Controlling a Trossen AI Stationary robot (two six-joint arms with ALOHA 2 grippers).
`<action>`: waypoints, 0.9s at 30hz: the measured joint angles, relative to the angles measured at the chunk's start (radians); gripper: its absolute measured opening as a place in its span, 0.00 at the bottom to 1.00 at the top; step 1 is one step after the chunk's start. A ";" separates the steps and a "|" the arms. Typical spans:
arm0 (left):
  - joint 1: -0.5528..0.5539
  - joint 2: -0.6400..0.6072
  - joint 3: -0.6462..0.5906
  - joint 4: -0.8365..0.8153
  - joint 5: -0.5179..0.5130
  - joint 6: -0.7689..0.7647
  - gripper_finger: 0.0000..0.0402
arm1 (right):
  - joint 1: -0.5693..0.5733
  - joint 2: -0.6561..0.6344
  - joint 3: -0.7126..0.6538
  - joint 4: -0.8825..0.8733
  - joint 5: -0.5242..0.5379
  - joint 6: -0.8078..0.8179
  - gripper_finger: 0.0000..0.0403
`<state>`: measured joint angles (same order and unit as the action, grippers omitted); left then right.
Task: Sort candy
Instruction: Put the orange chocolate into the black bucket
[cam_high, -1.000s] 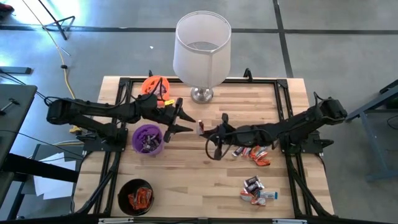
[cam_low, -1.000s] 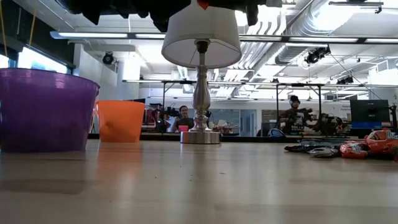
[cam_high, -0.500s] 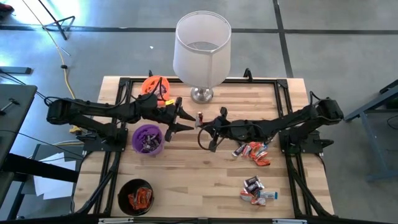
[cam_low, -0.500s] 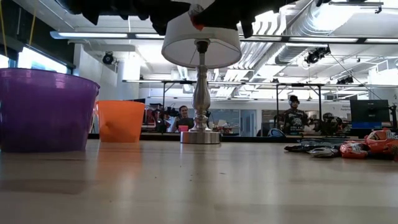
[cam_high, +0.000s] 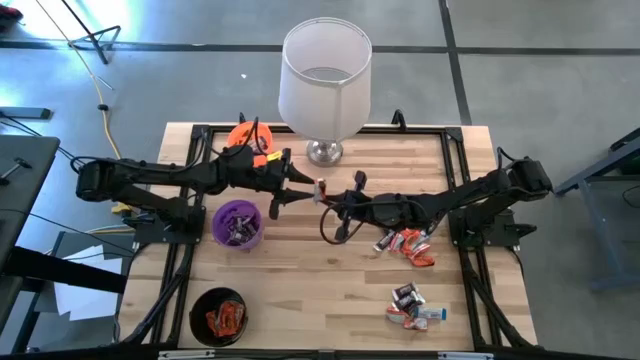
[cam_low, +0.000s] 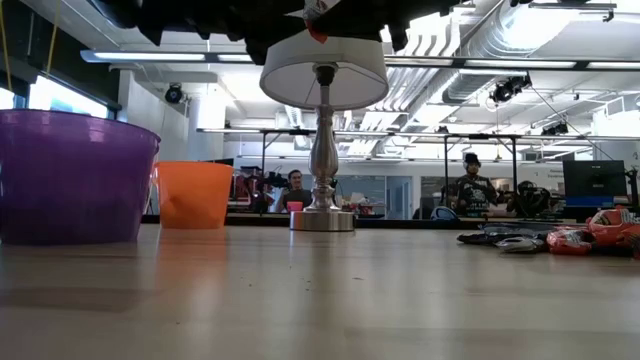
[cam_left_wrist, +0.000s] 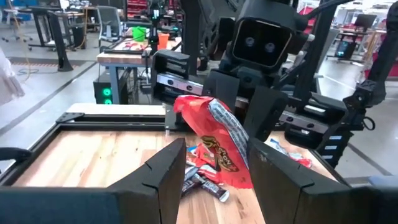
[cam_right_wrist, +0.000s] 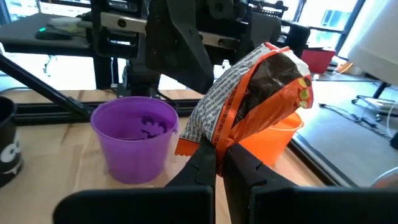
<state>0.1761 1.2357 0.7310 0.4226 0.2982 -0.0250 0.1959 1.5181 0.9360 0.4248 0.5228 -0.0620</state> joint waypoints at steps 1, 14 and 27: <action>0.001 0.006 0.001 0.002 0.001 -0.003 0.40 | -0.003 0.000 0.000 0.000 0.005 -0.006 0.00; 0.000 0.035 0.000 0.046 0.011 -0.025 0.40 | -0.034 0.000 0.000 0.014 0.049 -0.036 0.00; -0.001 0.035 0.000 0.046 -0.027 -0.024 0.40 | -0.036 0.044 0.000 0.119 -0.016 -0.048 0.00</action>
<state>0.1756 1.2705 0.7307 0.4690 0.2708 -0.0486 0.1603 1.5618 0.9363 0.5434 0.5065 -0.1098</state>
